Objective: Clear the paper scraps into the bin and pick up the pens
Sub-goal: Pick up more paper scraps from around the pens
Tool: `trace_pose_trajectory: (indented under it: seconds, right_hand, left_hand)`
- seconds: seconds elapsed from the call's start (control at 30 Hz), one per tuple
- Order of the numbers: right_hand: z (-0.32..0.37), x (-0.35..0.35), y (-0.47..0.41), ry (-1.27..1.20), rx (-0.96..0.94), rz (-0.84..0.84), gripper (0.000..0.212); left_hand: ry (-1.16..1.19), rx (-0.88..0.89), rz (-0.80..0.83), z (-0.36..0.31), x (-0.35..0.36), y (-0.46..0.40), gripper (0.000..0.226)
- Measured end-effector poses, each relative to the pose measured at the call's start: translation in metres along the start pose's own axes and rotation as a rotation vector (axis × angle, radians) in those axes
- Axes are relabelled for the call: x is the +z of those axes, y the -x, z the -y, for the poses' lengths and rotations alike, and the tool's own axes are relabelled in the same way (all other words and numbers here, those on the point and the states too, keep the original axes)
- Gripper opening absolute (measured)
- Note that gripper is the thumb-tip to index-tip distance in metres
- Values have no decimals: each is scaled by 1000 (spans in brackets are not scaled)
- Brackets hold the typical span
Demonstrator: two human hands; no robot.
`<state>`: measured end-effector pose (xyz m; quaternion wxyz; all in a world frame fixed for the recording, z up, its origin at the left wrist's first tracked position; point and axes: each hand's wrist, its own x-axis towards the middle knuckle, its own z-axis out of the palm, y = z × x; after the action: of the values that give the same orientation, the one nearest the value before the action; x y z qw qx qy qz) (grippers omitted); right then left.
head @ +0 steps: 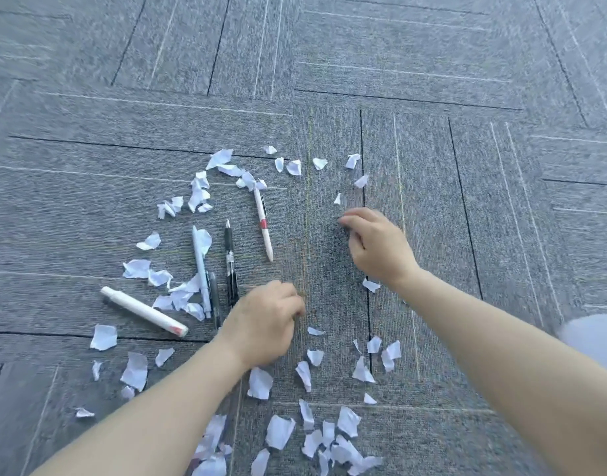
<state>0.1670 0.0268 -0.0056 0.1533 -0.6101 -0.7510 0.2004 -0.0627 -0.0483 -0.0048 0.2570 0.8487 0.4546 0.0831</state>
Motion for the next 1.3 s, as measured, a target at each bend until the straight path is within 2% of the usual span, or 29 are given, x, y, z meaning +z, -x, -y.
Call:
trace_pose_trajectory:
  seconds: [0.07, 0.13, 0.2, 0.3, 0.43, 0.63, 0.73, 0.8, 0.9, 0.97, 1.03, 1.07, 1.17, 1.3]
  right_hand:
    - [0, -1, -5, 6, -65, -65, 31]
    - [-9, -4, -37, 21, 71, -75, 39]
    - [-19, -5, -76, 26, 216, 28, 51]
    - [-28, -4, -109, 92, 241, 170, 61]
    - [-20, -1, -79, 41, 110, 160, 50]
    - [7, 17, 48, 55, -89, 249, 45]
    - [25, 22, 103, 50, -270, 261, 39]
    - [22, 20, 114, 10, -283, 156, 35]
    - [5, 12, 96, 29, 64, -2, 46]
    - [-5, 13, 91, 65, 242, 20, 57]
    - [-1, 22, 104, 49, 239, 90, 63]
    - [7, 28, 116, 26, 189, 123, 65]
    - [39, 46, 154, -42, 12, 242, 64]
    - [67, 51, 186, -155, -203, 377, 56]
  left_hand:
    - [35, 73, -15, 4, 0, 18, 26]
    - [71, 29, -54, 6, 4, 29, 31]
    - [88, -27, -68, 4, 9, 34, 38]
    - [83, -54, -61, 1, 14, 38, 44]
    - [115, -87, -87, 3, 16, 47, 42]
    - [134, -21, -57, -1, 28, 81, 37]
    - [140, -35, -96, -11, 31, 104, 35]
    - [98, -116, -211, -18, 26, 121, 33]
    - [-24, -386, -350, -20, 21, 150, 42]
    - [-51, -631, -371, -19, 27, 173, 54]
    - [-5, -826, -372, -17, 38, 190, 65]
    - [31, -864, -367, -16, 43, 196, 69]
    - [123, -752, -318, -21, 55, 202, 71]
    - [143, -393, -126, -47, 61, 199, 67]
